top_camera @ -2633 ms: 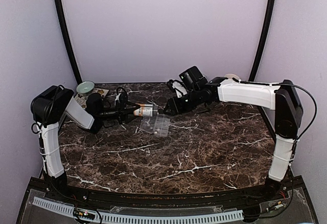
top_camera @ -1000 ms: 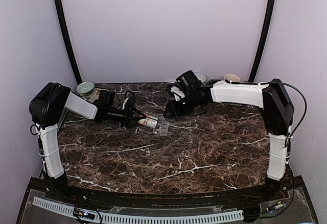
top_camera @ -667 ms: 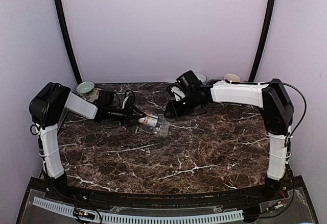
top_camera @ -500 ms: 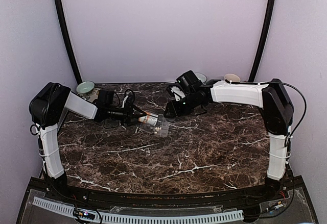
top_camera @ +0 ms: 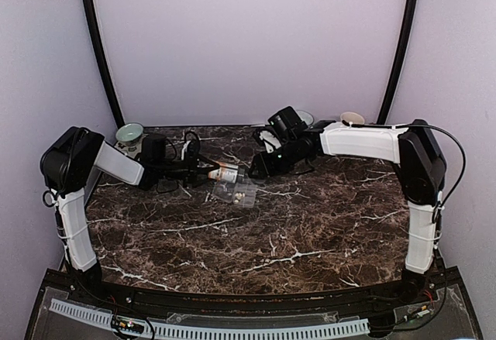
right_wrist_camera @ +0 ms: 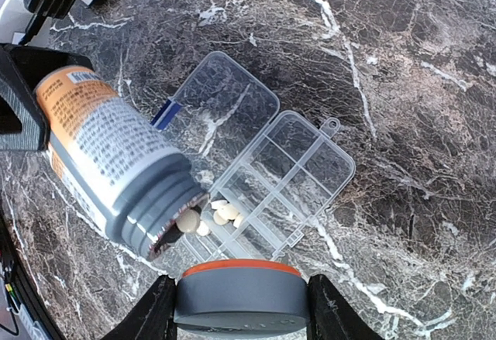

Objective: Sort the pills into containers
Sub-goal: Pour the pill into the compartment of the pill container, then screw the lid of the pill bottle onto the pill bottle.

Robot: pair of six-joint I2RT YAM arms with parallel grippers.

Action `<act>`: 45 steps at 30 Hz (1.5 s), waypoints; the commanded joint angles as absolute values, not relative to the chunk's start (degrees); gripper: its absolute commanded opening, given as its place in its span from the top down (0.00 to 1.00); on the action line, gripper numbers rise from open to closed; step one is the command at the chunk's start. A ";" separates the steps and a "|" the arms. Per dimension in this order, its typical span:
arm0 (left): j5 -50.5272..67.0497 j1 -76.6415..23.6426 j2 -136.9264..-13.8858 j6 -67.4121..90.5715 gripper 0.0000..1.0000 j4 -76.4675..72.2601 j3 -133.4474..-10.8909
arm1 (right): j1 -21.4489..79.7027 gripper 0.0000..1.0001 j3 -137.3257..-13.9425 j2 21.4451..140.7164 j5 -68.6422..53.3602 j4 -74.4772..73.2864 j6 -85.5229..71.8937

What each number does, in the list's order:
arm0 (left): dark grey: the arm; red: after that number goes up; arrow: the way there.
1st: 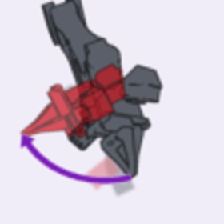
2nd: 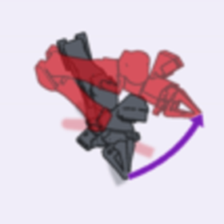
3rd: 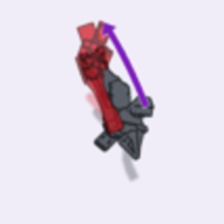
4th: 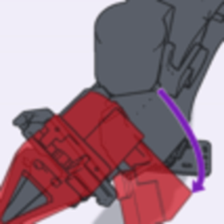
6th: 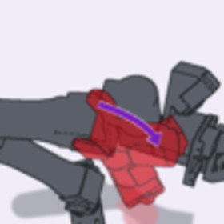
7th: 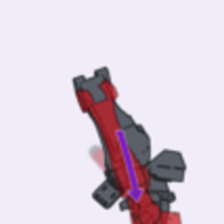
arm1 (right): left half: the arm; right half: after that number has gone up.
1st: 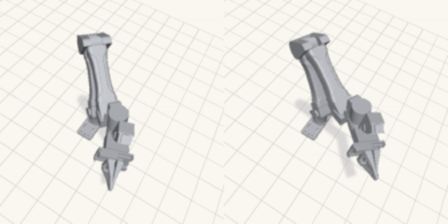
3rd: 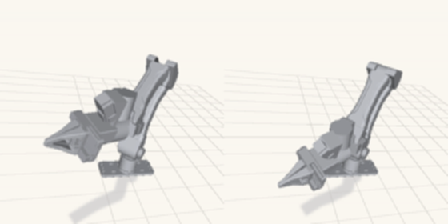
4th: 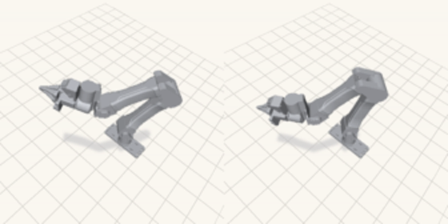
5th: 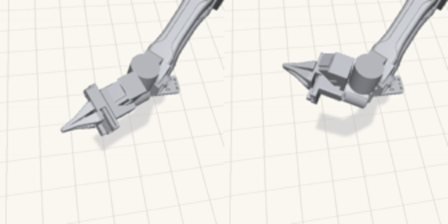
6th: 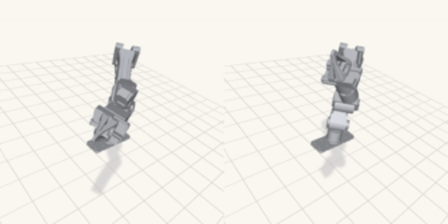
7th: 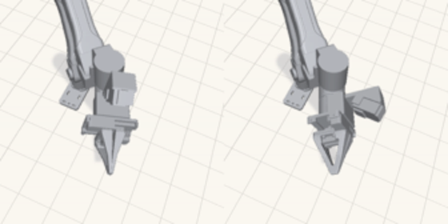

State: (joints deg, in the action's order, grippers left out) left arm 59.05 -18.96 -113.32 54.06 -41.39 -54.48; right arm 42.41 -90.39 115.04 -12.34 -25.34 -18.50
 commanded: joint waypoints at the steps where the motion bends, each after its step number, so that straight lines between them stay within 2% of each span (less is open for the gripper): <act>1: 61.58 -18.19 -111.19 62.66 0.92 -54.85 -52.96 | 42.10 0.65 -89.45 110.45 -13.90 -23.58 -18.18; 13: 61.01 -18.19 -114.82 79.17 0.92 -74.69 -52.67 | 42.08 0.65 -88.84 104.89 -15.03 -21.69 -18.52; 22: 54.85 -18.19 -120.42 98.90 0.92 -99.44 -52.95 | 41.76 0.65 -90.65 102.53 -15.46 -21.14 -17.69; 34: 56.32 -18.35 -120.46 103.58 0.92 -99.76 -56.28 | 39.54 0.63 -90.92 100.36 -22.20 -18.07 -18.11; 45: 55.50 -20.13 -118.60 109.28 0.92 -99.76 -63.63 | 37.98 0.61 -97.29 98.73 -26.70 -21.44 -17.79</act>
